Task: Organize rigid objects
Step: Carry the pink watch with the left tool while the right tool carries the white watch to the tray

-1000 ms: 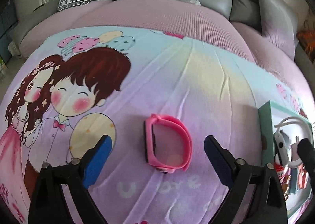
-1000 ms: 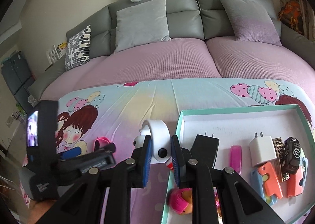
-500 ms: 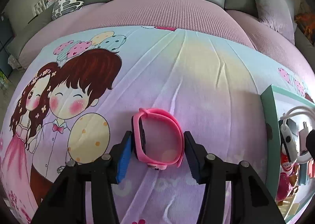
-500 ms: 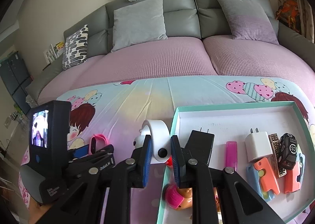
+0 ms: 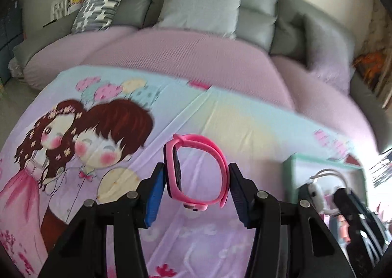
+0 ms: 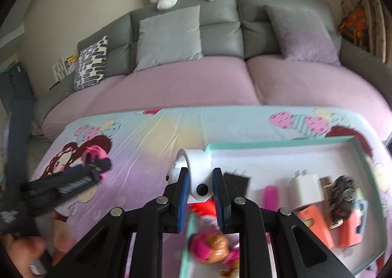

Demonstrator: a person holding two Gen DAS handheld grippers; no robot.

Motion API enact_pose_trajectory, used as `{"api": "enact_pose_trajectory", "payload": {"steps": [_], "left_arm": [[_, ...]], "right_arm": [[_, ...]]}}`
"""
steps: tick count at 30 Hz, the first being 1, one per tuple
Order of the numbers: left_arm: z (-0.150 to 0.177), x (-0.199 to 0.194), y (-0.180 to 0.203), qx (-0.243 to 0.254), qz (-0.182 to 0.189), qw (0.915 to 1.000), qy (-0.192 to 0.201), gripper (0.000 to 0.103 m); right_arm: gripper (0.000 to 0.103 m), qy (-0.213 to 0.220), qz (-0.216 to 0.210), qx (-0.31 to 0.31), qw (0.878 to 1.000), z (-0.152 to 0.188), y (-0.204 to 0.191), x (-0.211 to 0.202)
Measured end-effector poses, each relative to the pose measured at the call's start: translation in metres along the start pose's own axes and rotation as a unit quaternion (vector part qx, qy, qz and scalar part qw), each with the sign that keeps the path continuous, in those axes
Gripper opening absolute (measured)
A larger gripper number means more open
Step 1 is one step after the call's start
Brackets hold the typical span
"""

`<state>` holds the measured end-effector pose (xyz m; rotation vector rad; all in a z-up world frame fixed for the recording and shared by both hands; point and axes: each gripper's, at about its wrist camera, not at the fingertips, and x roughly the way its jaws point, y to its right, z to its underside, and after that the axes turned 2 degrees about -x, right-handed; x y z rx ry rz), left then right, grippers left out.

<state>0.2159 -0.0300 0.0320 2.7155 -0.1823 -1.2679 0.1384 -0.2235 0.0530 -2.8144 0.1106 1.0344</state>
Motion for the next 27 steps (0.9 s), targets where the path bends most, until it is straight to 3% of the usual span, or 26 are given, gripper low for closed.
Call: {"api": "enact_pose_trajectory", "payload": {"steps": [8,15,27], "left_arm": [[-0.003,-0.027,0.041,0.041,0.053,0.9969,0.04,0.052],[0.006,-0.03,0.083,0.082,0.091,0.9919,0.035,0.052],[0.033,-0.022,0.147,0.154,0.126,0.9799,0.009,0.053]], "right_arm": [[0.021,0.014,0.079,0.016,0.997,-0.004,0.045,-0.015],[0.021,0.02,0.151,0.042,0.987,-0.004,0.093,-0.028],[0.021,0.014,0.211,0.059,0.976,0.001,0.134,-0.039]]}}
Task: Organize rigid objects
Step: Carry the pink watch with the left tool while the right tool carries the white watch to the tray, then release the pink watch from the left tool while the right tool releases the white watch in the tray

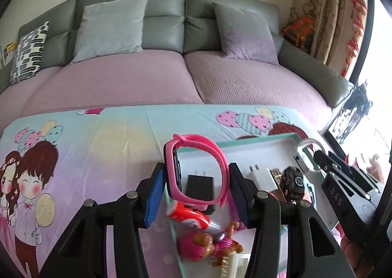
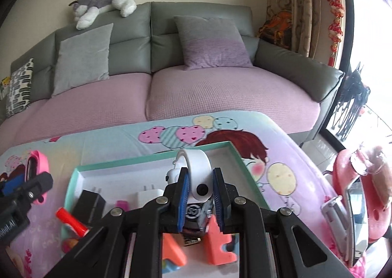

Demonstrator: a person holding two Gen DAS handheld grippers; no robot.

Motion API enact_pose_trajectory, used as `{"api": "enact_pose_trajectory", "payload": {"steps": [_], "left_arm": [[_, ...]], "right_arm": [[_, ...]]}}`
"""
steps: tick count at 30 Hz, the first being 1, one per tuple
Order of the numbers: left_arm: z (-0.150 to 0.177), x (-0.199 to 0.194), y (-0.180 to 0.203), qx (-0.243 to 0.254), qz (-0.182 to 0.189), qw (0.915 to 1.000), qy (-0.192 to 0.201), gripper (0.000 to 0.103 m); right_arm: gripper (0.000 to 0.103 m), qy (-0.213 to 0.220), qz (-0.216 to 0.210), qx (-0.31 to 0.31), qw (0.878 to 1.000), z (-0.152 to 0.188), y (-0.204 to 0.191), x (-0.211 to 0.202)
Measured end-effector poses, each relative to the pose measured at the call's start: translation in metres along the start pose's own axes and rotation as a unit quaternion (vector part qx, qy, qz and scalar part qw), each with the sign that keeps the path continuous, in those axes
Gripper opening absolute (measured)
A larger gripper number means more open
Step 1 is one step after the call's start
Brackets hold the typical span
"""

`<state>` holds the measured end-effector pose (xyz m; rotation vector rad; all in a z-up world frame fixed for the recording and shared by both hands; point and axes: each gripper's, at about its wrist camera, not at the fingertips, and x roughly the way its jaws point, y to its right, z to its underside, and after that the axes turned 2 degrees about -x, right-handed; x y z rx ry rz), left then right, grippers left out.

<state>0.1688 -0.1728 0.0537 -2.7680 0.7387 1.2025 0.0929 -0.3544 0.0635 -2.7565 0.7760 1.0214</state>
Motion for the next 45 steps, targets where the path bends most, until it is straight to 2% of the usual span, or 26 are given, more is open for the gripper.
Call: {"api": "enact_pose_trajectory", "payload": {"steps": [9,21,24,27,34,39,40,41,44,45], "left_arm": [[0.011,0.02,0.014,0.015,0.012,0.9994,-0.03,0.053],[0.019,0.036,0.016,0.013,0.011,0.9979,-0.062,0.053],[0.018,0.037,0.014,0.008,0.013,0.9979,-0.063,0.054],[0.018,0.037,0.013,0.007,0.012,0.9978,-0.066,0.06],[0.013,0.026,0.007,0.0,0.007,0.9987,-0.051,0.061],[0.008,0.017,-0.006,-0.014,-0.014,0.9992,-0.035,0.062],[0.007,0.014,-0.011,-0.021,-0.02,0.9991,-0.031,0.062],[0.006,0.013,-0.014,-0.027,-0.023,0.9989,-0.029,0.064],[0.003,0.007,-0.029,-0.05,-0.03,0.9981,-0.019,0.067],[0.002,0.006,-0.032,-0.054,-0.032,0.9979,-0.017,0.067]], "right_arm": [[0.021,-0.029,-0.01,-0.021,0.999,0.008,-0.009,0.017],[0.022,-0.032,-0.019,-0.051,0.998,0.01,-0.028,0.018],[0.022,-0.036,-0.019,-0.052,0.998,0.011,-0.029,0.019],[0.022,-0.038,-0.021,-0.054,0.998,0.011,-0.031,0.019],[0.022,-0.031,-0.021,-0.055,0.998,0.008,-0.033,0.015],[0.023,-0.035,-0.018,-0.057,0.998,0.008,-0.034,0.016],[0.024,-0.035,-0.018,-0.057,0.998,0.007,-0.034,0.016],[0.031,-0.034,-0.018,-0.055,0.998,0.007,-0.033,0.015],[0.062,-0.026,-0.023,-0.05,0.998,0.006,-0.034,0.012],[0.062,-0.024,-0.024,-0.051,0.998,0.006,-0.035,0.012]]}}
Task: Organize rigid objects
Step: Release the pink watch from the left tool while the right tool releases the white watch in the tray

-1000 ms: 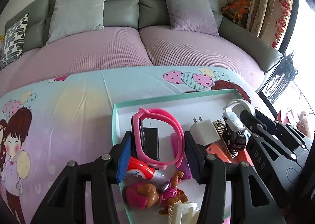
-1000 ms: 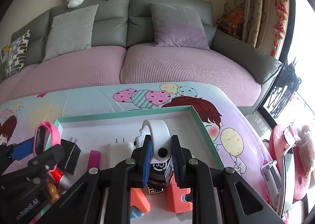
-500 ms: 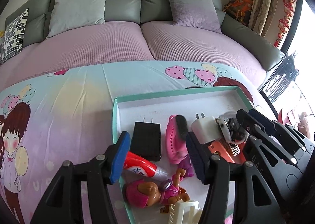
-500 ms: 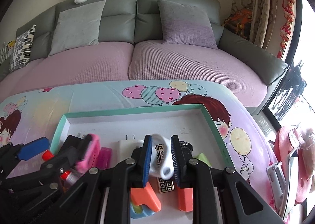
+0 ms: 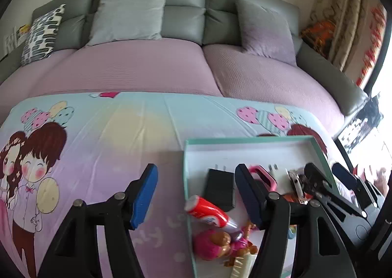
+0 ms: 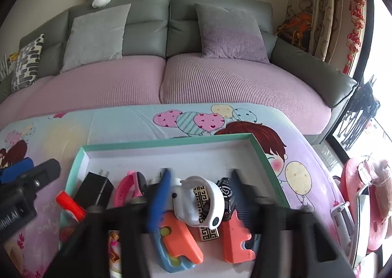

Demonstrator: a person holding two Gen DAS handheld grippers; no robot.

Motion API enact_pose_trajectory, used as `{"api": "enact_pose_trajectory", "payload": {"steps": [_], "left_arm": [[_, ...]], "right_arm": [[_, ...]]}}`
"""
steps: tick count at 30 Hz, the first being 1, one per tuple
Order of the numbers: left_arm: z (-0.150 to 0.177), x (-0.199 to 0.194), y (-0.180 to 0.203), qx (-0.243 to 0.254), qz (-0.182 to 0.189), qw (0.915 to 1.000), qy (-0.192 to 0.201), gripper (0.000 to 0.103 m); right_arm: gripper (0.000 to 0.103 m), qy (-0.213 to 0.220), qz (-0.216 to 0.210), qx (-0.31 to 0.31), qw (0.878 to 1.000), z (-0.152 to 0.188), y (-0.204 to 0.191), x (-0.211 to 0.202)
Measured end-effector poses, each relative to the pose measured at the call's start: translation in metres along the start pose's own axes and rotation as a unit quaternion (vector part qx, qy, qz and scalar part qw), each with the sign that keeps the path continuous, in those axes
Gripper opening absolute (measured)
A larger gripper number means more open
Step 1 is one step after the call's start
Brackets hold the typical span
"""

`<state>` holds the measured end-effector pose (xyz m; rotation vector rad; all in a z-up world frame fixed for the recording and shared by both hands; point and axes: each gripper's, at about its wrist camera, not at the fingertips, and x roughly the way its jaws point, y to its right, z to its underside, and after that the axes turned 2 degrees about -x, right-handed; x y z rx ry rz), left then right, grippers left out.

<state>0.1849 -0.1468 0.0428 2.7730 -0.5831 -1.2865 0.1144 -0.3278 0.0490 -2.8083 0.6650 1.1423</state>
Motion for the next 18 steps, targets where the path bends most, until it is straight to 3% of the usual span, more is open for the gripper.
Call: {"api": "enact_pose_trajectory", "payload": {"steps": [2,6,7,9,12,18], "left_arm": [[-0.001,0.0,-0.007,-0.007,-0.014,0.9999,0.001,0.068],[-0.001,0.006,-0.018,-0.014,-0.054,0.9984,0.002,0.069],[-0.001,0.006,-0.022,-0.021,-0.063,0.9978,0.002,0.074],[-0.001,0.008,-0.031,-0.038,-0.072,0.9967,0.001,0.084],[0.001,0.011,-0.042,-0.051,-0.085,0.9951,-0.001,0.086],[0.002,0.012,-0.058,-0.072,-0.117,0.9905,-0.004,0.092]], "right_arm": [[0.063,0.005,-0.002,-0.005,1.0,-0.001,-0.004,-0.002],[0.076,0.015,-0.007,-0.016,1.0,-0.003,-0.011,-0.004],[0.077,0.017,-0.007,-0.018,1.0,-0.003,-0.013,-0.004],[0.087,0.021,-0.007,-0.021,1.0,-0.004,-0.015,-0.005],[0.101,0.028,-0.011,-0.026,0.999,-0.004,-0.018,-0.007],[0.103,0.038,-0.013,-0.038,0.998,-0.003,-0.024,-0.007]]}}
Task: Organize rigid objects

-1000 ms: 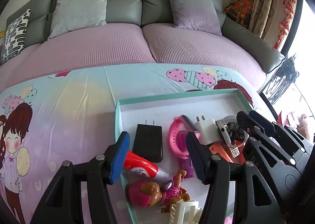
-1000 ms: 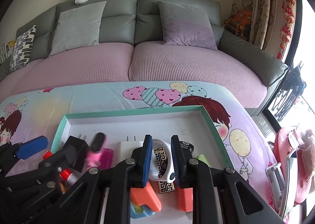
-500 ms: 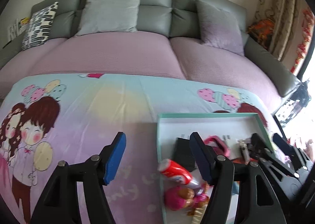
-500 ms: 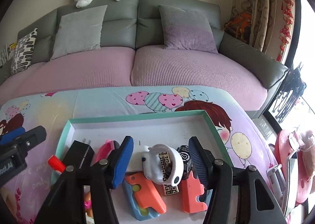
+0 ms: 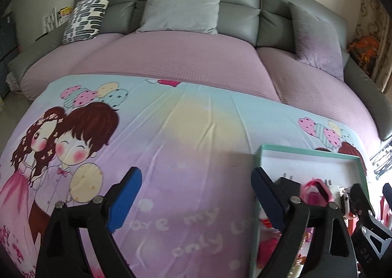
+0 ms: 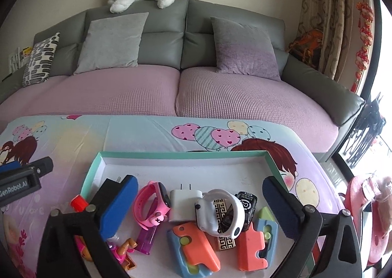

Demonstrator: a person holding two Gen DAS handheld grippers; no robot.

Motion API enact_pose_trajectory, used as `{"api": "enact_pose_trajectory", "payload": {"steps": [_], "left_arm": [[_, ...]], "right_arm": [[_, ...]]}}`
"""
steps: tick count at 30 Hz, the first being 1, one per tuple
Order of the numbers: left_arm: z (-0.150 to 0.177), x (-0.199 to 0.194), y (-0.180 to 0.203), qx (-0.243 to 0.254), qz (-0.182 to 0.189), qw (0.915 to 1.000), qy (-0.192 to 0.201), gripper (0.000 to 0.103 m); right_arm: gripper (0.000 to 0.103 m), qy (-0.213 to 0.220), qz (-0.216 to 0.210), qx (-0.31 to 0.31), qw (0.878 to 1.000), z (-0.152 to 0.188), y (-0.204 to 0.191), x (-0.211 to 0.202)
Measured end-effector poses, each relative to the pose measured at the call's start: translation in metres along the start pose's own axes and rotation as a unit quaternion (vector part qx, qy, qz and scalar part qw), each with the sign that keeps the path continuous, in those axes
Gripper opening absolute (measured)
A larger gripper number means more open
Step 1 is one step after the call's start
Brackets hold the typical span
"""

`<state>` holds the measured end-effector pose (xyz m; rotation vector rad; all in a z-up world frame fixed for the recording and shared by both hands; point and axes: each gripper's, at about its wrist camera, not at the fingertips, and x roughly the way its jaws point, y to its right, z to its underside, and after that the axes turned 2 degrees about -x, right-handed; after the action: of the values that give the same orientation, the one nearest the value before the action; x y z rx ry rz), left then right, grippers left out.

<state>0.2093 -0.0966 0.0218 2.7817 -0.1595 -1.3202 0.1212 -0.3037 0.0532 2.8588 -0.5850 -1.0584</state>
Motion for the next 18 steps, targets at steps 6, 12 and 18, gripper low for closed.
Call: {"api": "enact_pose_trajectory", "payload": {"steps": [6,12,18], "left_arm": [[0.0,0.0,-0.011,-0.022,-0.019,0.9994,0.017,0.101],[-0.001,-0.001,-0.021,-0.037,-0.021,0.9989,0.021,0.103],[0.005,-0.016,-0.027,-0.026,-0.022,0.999,0.027,0.103]], "right_arm": [[0.103,0.0,0.002,-0.006,1.0,0.001,-0.002,0.002],[0.103,-0.002,-0.009,-0.009,1.0,0.001,-0.008,0.001],[0.103,0.009,-0.013,-0.009,1.0,0.001,-0.011,-0.011]]}}
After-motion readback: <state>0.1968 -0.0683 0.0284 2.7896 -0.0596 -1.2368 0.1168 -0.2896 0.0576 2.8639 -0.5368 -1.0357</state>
